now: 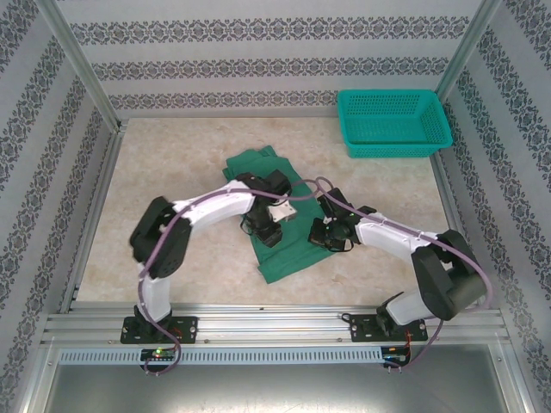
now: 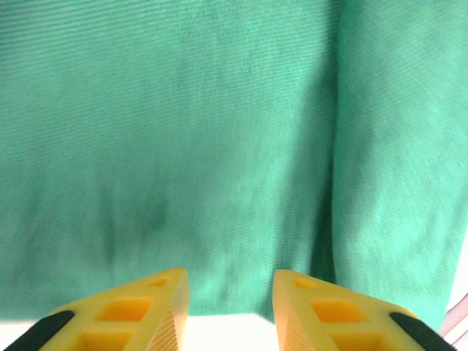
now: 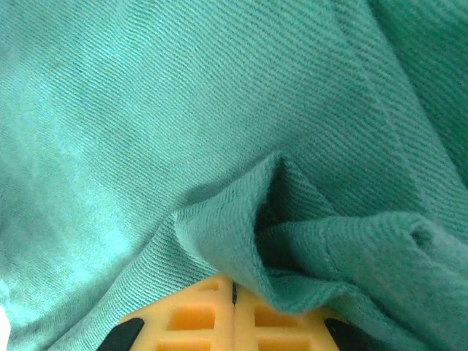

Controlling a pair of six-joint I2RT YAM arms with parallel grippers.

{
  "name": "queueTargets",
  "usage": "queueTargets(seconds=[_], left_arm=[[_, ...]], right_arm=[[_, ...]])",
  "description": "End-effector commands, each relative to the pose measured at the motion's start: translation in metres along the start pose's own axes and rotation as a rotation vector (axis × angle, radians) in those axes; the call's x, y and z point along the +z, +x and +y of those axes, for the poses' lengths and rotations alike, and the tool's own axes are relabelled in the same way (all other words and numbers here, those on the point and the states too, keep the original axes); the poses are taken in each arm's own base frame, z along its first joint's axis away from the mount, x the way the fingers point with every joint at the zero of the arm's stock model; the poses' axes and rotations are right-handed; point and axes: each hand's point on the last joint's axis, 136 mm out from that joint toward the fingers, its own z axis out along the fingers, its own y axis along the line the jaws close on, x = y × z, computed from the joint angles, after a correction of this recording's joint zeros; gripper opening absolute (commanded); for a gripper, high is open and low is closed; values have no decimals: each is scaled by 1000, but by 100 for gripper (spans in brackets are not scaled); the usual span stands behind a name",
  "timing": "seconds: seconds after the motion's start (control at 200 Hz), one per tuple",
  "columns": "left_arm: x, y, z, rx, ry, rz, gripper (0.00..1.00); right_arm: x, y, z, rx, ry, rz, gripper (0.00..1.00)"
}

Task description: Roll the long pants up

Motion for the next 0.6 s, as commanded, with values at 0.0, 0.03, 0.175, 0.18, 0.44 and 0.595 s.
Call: queueTargets(seconds=[0.0, 0.03, 0.175, 0.18, 0.44, 0.595], left_arm=[[-23, -10, -12, 52, -132, -180, 37], [-25, -6, -17, 69, -162, -201, 38], [-24, 4, -58, 194, -220, -278, 43], [-24, 4, -58, 196, -224, -281, 43], [-4, -6, -62, 343, -444, -286, 71], [13, -12, -66, 387, -429, -265, 73]], right_arm=[[6, -2, 5, -10, -8, 7, 0], [7, 0, 5, -9, -6, 13, 0], [11, 2, 3, 0, -6, 26, 0], [11, 2, 3, 2, -6, 26, 0], [10, 5, -3, 22, -3, 18, 0], [6, 4, -6, 14, 11, 6, 0]])
